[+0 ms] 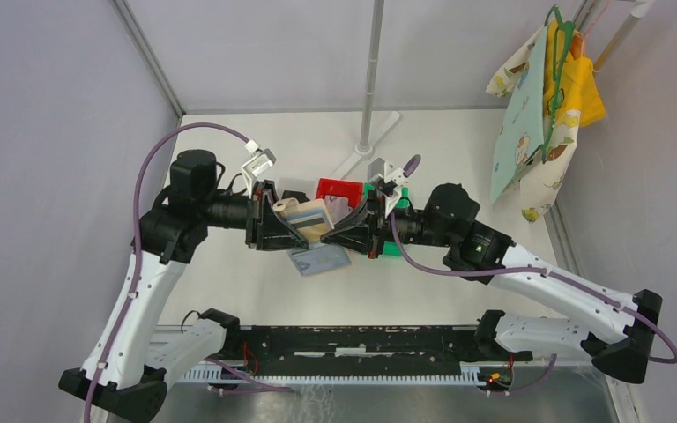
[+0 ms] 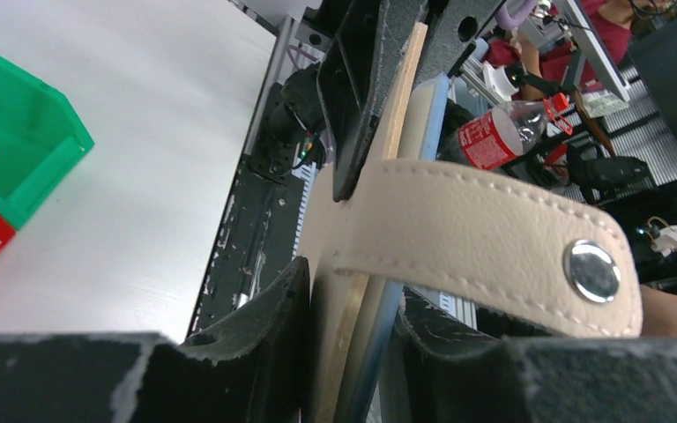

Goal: Take the credit cards out of the card holder
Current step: Remove the credit card from the card holder.

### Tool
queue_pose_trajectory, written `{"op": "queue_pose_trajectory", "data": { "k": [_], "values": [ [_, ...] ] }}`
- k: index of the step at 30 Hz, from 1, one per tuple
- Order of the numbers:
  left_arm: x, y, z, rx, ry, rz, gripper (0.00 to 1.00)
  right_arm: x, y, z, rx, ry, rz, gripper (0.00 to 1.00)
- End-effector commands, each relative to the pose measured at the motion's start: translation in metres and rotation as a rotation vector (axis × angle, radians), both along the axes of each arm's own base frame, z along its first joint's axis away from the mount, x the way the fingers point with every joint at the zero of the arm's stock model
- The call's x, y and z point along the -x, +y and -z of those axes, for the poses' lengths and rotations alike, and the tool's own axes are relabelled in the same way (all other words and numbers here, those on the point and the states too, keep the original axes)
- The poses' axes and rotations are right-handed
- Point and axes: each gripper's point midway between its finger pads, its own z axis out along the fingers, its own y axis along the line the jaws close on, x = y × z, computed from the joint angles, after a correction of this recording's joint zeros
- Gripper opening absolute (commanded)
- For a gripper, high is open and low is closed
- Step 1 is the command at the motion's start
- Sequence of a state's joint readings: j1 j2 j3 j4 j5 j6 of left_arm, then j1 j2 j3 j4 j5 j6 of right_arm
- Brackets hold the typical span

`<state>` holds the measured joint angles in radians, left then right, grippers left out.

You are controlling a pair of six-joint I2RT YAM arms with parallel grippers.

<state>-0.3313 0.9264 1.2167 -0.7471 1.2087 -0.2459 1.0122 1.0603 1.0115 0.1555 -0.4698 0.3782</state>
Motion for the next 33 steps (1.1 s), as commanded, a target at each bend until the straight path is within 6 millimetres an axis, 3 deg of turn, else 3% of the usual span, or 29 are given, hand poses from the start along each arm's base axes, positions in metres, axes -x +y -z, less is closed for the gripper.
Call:
{"op": "queue_pose_trajectory", "data": {
  "k": [1, 4, 8, 14, 19, 21, 27, 29, 33],
  "values": [
    [0.019, 0.004, -0.015, 0.032, -0.095, 0.107, 0.36, 0.005, -0.003, -0.013, 0.033, -0.098, -0.035, 0.0],
    [0.018, 0.004, -0.015, 0.033, -0.103, 0.109, 0.29, 0.006, -0.002, -0.011, 0.053, -0.11, -0.049, 0.0],
    [0.02, 0.003, -0.021, 0.042, -0.116, 0.126, 0.28, 0.004, -0.001, -0.002, 0.102, -0.105, -0.049, 0.0],
    [0.019, 0.002, -0.027, 0.049, -0.104, 0.133, 0.4, 0.001, 0.0, 0.001, 0.118, -0.102, -0.042, 0.0],
    [0.014, 0.002, -0.03, 0.042, -0.109, 0.105, 0.43, -0.001, 0.0, 0.002, 0.128, -0.087, -0.028, 0.0],
    [0.012, 0.002, -0.028, 0.036, -0.116, 0.09, 0.39, -0.001, 0.0, 0.001, 0.127, -0.085, -0.025, 0.0],
    [0.005, 0.002, -0.023, 0.015, -0.125, 0.035, 0.1, 0.0, 0.0, -0.005, 0.114, -0.082, -0.029, 0.02],
    [0.0, 0.002, -0.019, 0.003, -0.12, -0.001, 0.02, 0.0, 0.0, -0.01, 0.102, -0.08, -0.025, 0.15],
    [-0.02, 0.003, -0.005, -0.048, -0.084, -0.123, 0.02, -0.016, -0.007, -0.023, 0.086, -0.052, 0.074, 0.5]
  ]
}}
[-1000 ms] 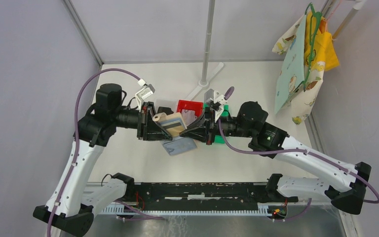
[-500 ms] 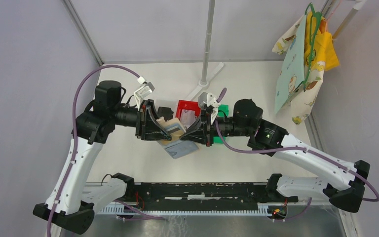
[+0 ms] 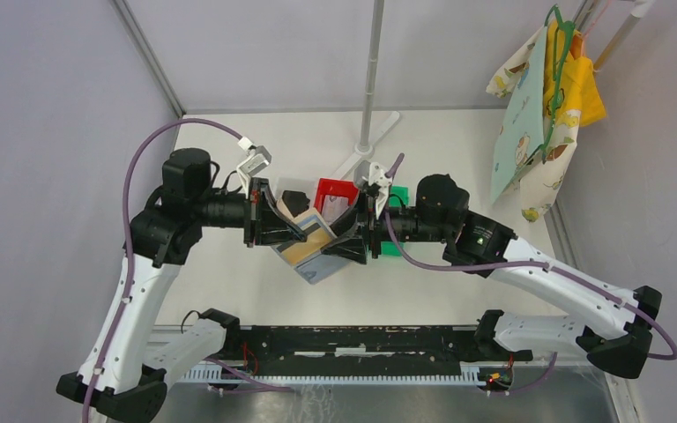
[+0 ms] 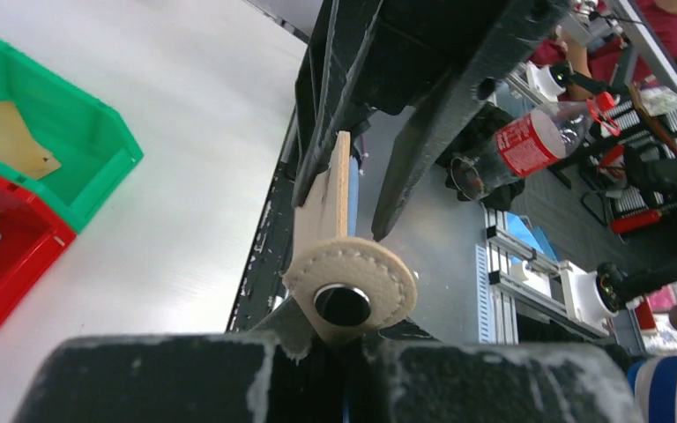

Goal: Take the credit cards out of the card holder
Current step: Remove the credit card from the card holder.

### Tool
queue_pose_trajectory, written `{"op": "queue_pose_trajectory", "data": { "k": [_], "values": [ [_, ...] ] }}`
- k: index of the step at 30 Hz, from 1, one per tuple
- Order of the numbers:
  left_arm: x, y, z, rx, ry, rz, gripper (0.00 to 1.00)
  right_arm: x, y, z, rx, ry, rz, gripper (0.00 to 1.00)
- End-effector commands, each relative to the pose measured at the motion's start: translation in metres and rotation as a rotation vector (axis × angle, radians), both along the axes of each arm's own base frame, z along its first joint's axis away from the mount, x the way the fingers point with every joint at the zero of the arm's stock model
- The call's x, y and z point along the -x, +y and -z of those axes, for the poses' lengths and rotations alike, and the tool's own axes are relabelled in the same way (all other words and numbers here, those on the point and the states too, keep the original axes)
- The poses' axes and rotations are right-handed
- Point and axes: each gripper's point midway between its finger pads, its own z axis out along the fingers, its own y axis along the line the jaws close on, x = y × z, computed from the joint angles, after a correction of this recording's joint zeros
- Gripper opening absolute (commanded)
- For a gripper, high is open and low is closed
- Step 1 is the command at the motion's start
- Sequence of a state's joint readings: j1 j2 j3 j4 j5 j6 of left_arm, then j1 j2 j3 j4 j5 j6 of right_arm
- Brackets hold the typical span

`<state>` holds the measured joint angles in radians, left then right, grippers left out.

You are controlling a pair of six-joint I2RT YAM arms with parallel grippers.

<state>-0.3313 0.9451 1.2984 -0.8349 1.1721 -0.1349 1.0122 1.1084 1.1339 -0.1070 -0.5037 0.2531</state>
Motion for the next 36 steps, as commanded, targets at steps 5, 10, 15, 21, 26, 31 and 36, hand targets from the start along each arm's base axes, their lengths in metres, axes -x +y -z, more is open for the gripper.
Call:
{"op": "queue_pose_trajectory", "data": {
  "k": [5, 10, 15, 21, 26, 31, 36],
  "values": [
    [-0.028, -0.001, 0.012, -0.029, 0.08, -0.159, 0.02, -0.053, -0.047, -0.068, -0.182, 0.045, 0.349, 0.7],
    [-0.041, -0.002, -0.002, 0.004, 0.087, -0.197, 0.02, -0.027, -0.055, -0.071, -0.4, 0.188, 0.255, 0.7],
    [-0.056, -0.002, -0.015, 0.065, 0.143, -0.243, 0.02, -0.012, -0.043, -0.038, -0.501, 0.384, 0.121, 0.67],
    [-0.064, -0.005, -0.025, 0.122, 0.183, -0.255, 0.02, -0.013, -0.026, -0.033, -0.55, 0.47, 0.046, 0.65],
    [-0.067, -0.007, -0.032, 0.149, 0.189, -0.255, 0.02, -0.02, -0.014, -0.032, -0.578, 0.507, 0.016, 0.59],
    [-0.068, -0.008, -0.028, 0.156, 0.207, -0.249, 0.02, -0.021, -0.008, -0.037, -0.621, 0.536, -0.028, 0.54],
    [-0.065, -0.009, -0.027, 0.157, 0.218, -0.232, 0.02, -0.024, -0.004, -0.043, -0.641, 0.529, -0.039, 0.48]
  ]
}}
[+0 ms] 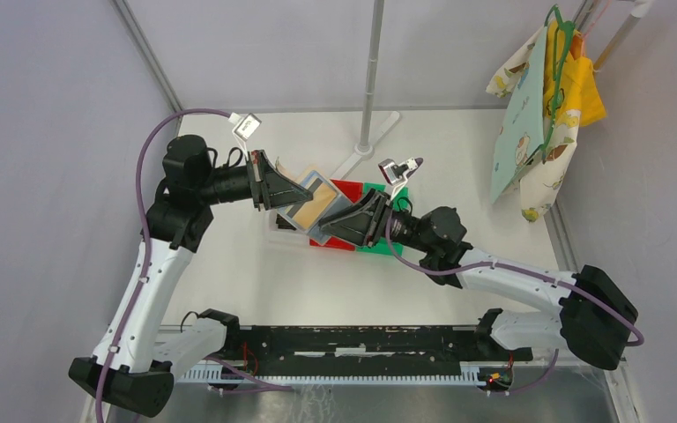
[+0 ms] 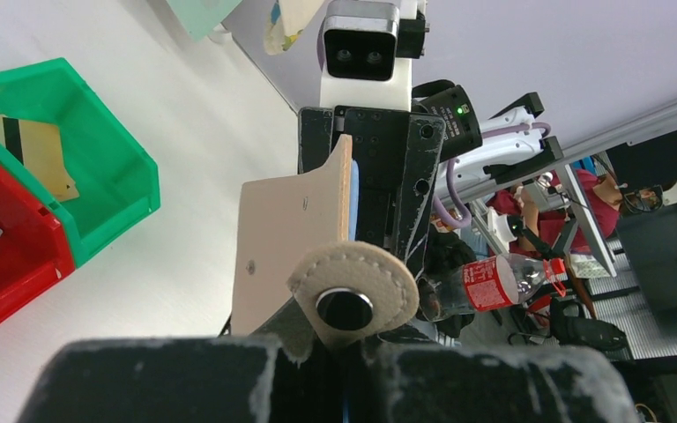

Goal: Take the credit cards out of the card holder
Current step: Remove the credit card from the card holder.

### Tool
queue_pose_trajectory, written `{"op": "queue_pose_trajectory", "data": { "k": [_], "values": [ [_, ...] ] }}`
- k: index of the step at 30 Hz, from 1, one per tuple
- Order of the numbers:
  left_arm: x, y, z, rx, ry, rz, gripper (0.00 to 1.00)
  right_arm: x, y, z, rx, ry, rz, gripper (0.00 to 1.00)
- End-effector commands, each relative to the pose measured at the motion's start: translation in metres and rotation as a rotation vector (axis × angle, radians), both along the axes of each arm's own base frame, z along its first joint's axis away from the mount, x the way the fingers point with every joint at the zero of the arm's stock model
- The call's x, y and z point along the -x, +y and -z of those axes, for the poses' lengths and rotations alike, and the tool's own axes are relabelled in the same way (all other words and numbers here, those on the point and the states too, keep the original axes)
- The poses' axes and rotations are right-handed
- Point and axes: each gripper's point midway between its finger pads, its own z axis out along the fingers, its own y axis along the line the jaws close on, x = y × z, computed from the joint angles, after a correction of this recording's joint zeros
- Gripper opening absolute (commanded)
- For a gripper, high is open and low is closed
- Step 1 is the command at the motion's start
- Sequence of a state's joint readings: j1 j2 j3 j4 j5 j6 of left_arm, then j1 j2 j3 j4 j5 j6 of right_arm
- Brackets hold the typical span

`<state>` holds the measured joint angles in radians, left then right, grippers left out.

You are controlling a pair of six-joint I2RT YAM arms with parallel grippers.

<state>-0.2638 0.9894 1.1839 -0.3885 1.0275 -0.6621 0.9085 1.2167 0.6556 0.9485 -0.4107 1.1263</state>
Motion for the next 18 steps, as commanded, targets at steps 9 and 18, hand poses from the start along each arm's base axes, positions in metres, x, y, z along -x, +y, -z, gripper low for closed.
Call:
{"op": "queue_pose_trajectory", "data": {
  "k": [9, 18],
  "values": [
    [0.012, -0.002, -0.013, 0.057, 0.01, 0.056, 0.02, 0.011, -0.005, -0.064, -0.207, -0.108, -0.037, 0.45],
    [0.012, -0.002, -0.013, 0.057, 0.015, 0.046, 0.03, 0.012, 0.001, -0.066, -0.242, -0.096, -0.038, 0.31]
  ]
}}
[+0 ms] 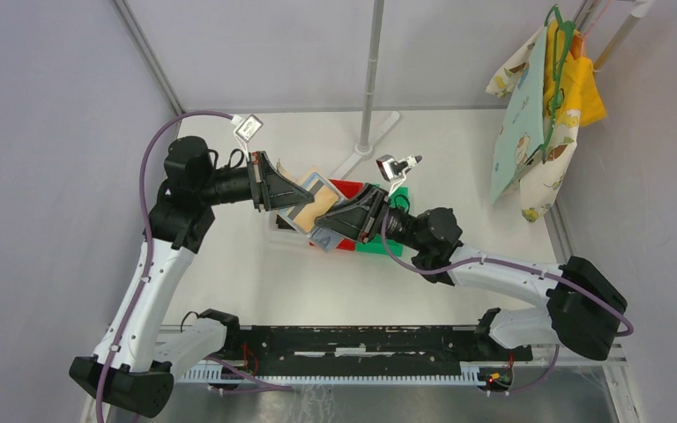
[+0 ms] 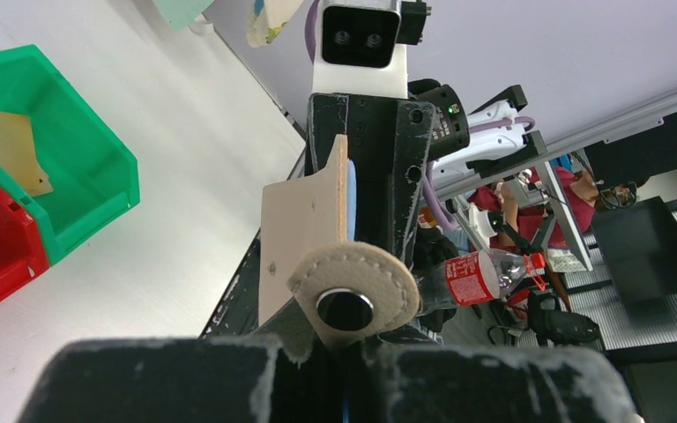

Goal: Take the credit cards out of the card holder
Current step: Remove the credit card from the card holder.

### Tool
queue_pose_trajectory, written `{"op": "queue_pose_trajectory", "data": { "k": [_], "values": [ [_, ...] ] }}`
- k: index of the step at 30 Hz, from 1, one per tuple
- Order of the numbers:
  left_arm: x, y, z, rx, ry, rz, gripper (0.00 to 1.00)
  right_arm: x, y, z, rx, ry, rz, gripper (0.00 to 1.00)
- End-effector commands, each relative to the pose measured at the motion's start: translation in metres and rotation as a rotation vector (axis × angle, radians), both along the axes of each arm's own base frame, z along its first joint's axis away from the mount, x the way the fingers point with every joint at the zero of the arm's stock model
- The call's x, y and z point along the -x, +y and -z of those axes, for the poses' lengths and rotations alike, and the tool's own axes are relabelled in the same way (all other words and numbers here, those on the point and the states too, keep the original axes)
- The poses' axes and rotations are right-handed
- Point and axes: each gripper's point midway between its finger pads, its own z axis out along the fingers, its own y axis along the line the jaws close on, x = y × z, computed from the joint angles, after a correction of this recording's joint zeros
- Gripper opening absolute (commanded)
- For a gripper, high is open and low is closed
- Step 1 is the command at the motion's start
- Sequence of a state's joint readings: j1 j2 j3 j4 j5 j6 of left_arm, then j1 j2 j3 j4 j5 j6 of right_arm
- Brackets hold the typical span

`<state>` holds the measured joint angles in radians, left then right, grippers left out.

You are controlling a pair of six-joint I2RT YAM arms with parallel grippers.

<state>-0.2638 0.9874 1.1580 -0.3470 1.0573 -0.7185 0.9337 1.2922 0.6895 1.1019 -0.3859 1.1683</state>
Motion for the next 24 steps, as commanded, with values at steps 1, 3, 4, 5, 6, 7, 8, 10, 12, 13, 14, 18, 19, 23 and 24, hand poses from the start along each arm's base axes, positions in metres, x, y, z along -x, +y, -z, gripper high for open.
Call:
{"op": "queue_pose_trajectory", "data": {
  "k": [1, 3, 4, 5, 6, 7, 8, 10, 12, 13, 14, 18, 19, 23, 24],
  "values": [
    [0.008, 0.0, -0.014, 0.033, -0.023, 0.022, 0.04, 0.012, -0.009, -0.045, -0.148, -0.076, -0.019, 0.27],
    [0.008, 0.0, -0.016, 0.031, -0.018, 0.026, 0.04, 0.013, -0.012, -0.043, -0.153, -0.078, -0.014, 0.13],
    [0.009, 0.0, -0.017, 0.03, -0.018, 0.028, 0.04, 0.013, -0.014, -0.041, -0.15, -0.077, -0.005, 0.08],
    [0.009, 0.0, -0.018, 0.03, -0.019, 0.03, 0.04, 0.012, -0.015, -0.038, -0.144, -0.077, 0.007, 0.04],
    [0.008, 0.0, -0.019, 0.03, -0.019, 0.031, 0.05, 0.012, -0.016, -0.033, -0.134, -0.074, 0.018, 0.01],
    [0.009, 0.0, -0.02, 0.031, -0.02, 0.033, 0.05, 0.011, -0.017, -0.03, -0.125, -0.071, 0.026, 0.0],
    [0.009, 0.0, -0.02, 0.031, -0.023, 0.034, 0.06, 0.011, -0.017, -0.027, -0.116, -0.07, 0.03, 0.0],
    [0.01, 0.0, -0.022, 0.033, -0.026, 0.039, 0.07, 0.011, -0.019, -0.023, -0.105, -0.067, 0.037, 0.0],
    [0.01, 0.0, -0.023, 0.035, -0.025, 0.042, 0.07, 0.011, -0.02, -0.019, -0.095, -0.068, 0.04, 0.0],
    [0.01, 0.0, -0.024, 0.036, -0.026, 0.041, 0.07, 0.012, -0.021, -0.019, -0.092, -0.073, 0.043, 0.0],
    [0.01, 0.0, -0.025, 0.036, -0.026, 0.041, 0.07, 0.012, -0.022, -0.017, -0.085, -0.076, 0.049, 0.0],
    [0.01, 0.001, -0.027, 0.038, -0.032, 0.039, 0.07, 0.013, -0.025, -0.011, -0.065, -0.08, 0.063, 0.0],
    [0.01, 0.001, -0.028, 0.039, -0.032, 0.04, 0.07, 0.014, -0.026, -0.01, -0.064, -0.083, 0.065, 0.0],
    [0.009, 0.001, -0.032, 0.043, -0.036, 0.036, 0.07, 0.014, -0.027, -0.003, -0.04, -0.075, 0.073, 0.0],
    [0.009, 0.002, -0.033, 0.044, -0.037, 0.037, 0.07, 0.014, -0.028, 0.0, -0.033, -0.072, 0.072, 0.0]
  ]
}}
